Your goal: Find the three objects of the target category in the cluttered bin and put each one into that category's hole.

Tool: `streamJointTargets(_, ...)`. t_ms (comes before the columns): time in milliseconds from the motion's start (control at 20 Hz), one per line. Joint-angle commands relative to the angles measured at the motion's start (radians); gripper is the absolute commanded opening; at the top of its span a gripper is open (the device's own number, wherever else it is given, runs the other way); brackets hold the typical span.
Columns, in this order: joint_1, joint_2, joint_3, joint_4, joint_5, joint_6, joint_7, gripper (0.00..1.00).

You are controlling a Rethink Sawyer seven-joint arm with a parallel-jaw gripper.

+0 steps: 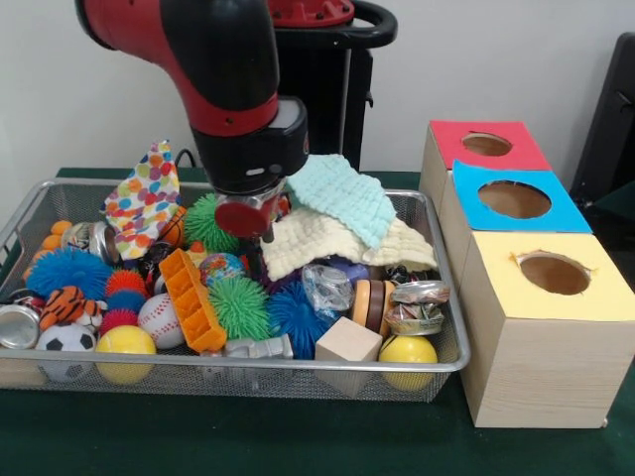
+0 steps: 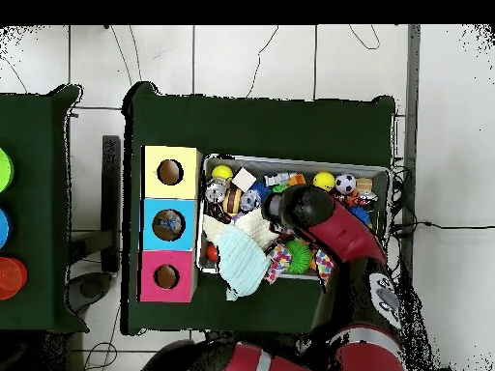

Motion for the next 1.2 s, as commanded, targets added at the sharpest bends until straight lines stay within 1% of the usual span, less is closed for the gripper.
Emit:
streamJointTargets(50,0.011,-0.002,0.047,0.035,-0.012,0.12,0.081,1.0)
streamJointTargets(150,0.012,0.039,0.06,0.012,0.009,0.072,0.097,1.0)
streamJointTargets(200,0.015,0.076,0.067,-0.009,0.02,0.035,0.11,1.0)
streamJointTargets(250,0.019,0.094,0.067,-0.024,0.023,0.024,0.116,1.0)
streamJointTargets(300,0.015,0.128,0.071,-0.043,0.029,-0.008,0.12,1.0)
streamJointTargets(500,0.024,0.185,0.058,-0.086,0.033,-0.033,0.141,1.0)
streamJointTargets(600,0.029,0.208,0.068,-0.097,0.045,-0.057,0.149,1.0)
streamJointTargets(700,0.035,0.225,0.073,-0.107,0.058,-0.071,0.158,1.0)
streamJointTargets(900,0.064,0.245,0.064,-0.137,0.079,-0.06,0.191,1.0)
streamJointTargets(1200,0.111,0.252,0.047,-0.161,0.119,-0.034,0.235,1.0)
